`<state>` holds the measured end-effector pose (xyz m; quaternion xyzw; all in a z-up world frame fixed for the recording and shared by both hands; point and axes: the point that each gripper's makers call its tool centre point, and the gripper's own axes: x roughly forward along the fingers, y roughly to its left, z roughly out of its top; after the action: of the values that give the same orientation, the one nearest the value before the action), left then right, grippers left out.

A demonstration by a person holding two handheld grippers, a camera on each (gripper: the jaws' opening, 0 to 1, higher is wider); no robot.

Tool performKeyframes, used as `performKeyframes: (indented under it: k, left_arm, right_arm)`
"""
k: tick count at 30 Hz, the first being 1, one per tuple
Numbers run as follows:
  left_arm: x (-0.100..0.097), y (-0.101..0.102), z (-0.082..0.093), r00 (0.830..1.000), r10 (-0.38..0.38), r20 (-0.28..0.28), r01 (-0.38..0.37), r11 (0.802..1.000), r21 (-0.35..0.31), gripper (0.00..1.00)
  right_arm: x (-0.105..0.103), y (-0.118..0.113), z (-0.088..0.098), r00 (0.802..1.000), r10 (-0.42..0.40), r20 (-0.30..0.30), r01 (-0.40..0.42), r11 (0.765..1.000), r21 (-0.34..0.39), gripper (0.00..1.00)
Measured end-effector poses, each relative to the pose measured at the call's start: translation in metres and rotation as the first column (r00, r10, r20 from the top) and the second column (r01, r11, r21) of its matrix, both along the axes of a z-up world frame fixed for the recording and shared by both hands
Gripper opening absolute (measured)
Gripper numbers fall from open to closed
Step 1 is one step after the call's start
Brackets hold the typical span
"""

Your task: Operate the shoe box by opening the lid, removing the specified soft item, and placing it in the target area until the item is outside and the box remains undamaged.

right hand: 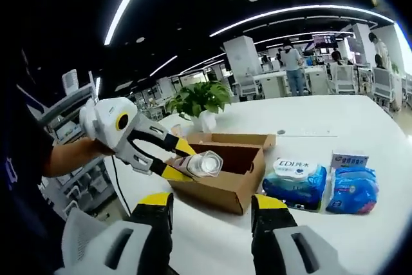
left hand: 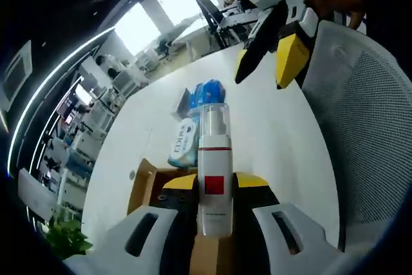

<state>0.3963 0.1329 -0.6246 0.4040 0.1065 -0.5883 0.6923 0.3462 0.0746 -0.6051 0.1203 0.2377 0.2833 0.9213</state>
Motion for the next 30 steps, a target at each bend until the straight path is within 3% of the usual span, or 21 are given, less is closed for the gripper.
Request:
performKeyframes:
  k: [3, 9, 18, 30]
  left_arm:
    - [-0.006, -0.005, -0.002, 0.999, -0.032, 0.016, 0.032, 0.999, -0.007, 0.19]
    - [-0.014, -0.013, -0.005, 0.996, -0.077, 0.038, 0.078, 0.997, -0.019, 0.19]
    - [-0.022, -0.02, -0.004, 0.987, -0.136, 0.089, 0.14, 0.99, -0.034, 0.2]
    - [-0.025, -0.026, -0.002, 0.981, -0.164, 0.107, 0.171, 0.983, -0.059, 0.2]
  right_arm:
    - [0.001, 0.006, 0.003, 1.0, -0.005, -0.022, 0.007, 0.997, 0.082, 0.44]
    - [0.006, 0.008, 0.004, 0.998, -0.031, -0.046, 0.038, 0.987, 0.156, 0.4]
    - [0.012, 0.008, -0.004, 0.993, -0.055, -0.102, 0.075, 0.975, 0.207, 0.33]
    - [0.015, 0.01, -0.007, 0.986, -0.071, -0.149, 0.107, 0.961, 0.254, 0.23]
